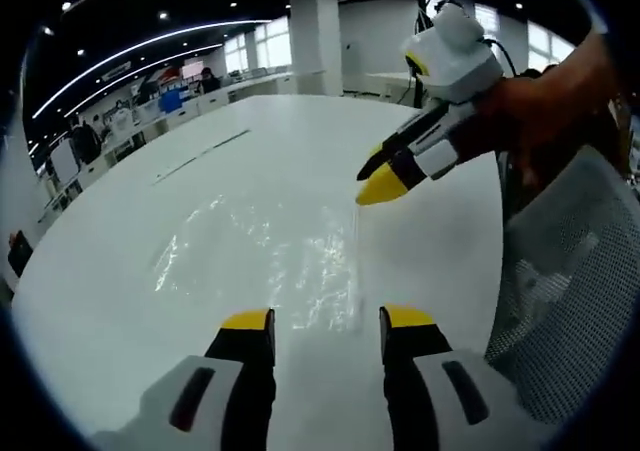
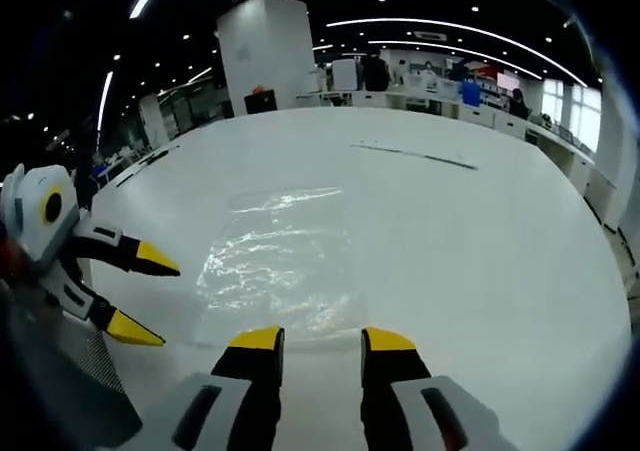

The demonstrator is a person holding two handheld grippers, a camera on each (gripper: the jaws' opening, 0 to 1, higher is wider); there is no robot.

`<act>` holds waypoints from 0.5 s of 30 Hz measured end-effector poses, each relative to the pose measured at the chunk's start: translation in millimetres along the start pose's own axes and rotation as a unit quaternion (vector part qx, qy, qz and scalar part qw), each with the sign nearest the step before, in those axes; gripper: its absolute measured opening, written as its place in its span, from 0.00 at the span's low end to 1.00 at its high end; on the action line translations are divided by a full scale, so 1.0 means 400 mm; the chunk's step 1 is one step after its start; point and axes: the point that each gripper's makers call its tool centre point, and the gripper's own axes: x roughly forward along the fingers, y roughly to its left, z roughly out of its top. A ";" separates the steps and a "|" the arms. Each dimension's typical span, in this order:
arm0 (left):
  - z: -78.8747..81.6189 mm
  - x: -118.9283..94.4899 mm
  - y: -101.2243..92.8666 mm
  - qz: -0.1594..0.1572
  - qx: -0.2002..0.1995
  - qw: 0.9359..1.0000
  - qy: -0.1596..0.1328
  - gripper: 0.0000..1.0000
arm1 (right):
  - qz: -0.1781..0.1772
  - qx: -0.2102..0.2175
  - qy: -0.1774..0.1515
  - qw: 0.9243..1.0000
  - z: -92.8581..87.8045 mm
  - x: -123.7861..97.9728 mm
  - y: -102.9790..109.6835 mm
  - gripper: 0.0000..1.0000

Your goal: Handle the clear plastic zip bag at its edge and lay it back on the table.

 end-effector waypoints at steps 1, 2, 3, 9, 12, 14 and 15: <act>-0.005 0.007 0.002 -0.002 0.013 1.000 0.007 0.40 | 0.004 -0.002 0.002 1.000 -0.001 0.001 0.005 0.30; -0.009 0.012 0.001 -0.007 0.018 1.000 0.010 0.40 | 0.006 -0.004 0.004 1.000 -0.001 0.004 0.007 0.30; -0.014 0.016 0.001 -0.010 0.025 1.000 0.015 0.39 | 0.008 -0.006 0.005 1.000 0.000 0.005 0.009 0.31; -0.036 0.029 -0.001 -0.032 0.042 0.998 0.037 0.33 | 0.014 -0.010 0.005 1.000 0.004 0.012 0.017 0.31; -0.040 0.032 -0.003 -0.044 0.060 0.996 0.044 0.28 | 0.014 -0.010 0.005 1.000 0.005 0.018 0.012 0.31; -0.036 0.033 -0.003 -0.046 0.060 0.996 0.039 0.26 | 0.012 -0.009 0.004 1.000 0.008 0.015 0.011 0.31; -0.033 0.033 -0.005 -0.052 0.061 0.996 0.038 0.26 | 0.012 -0.008 0.004 1.000 0.008 0.014 0.010 0.31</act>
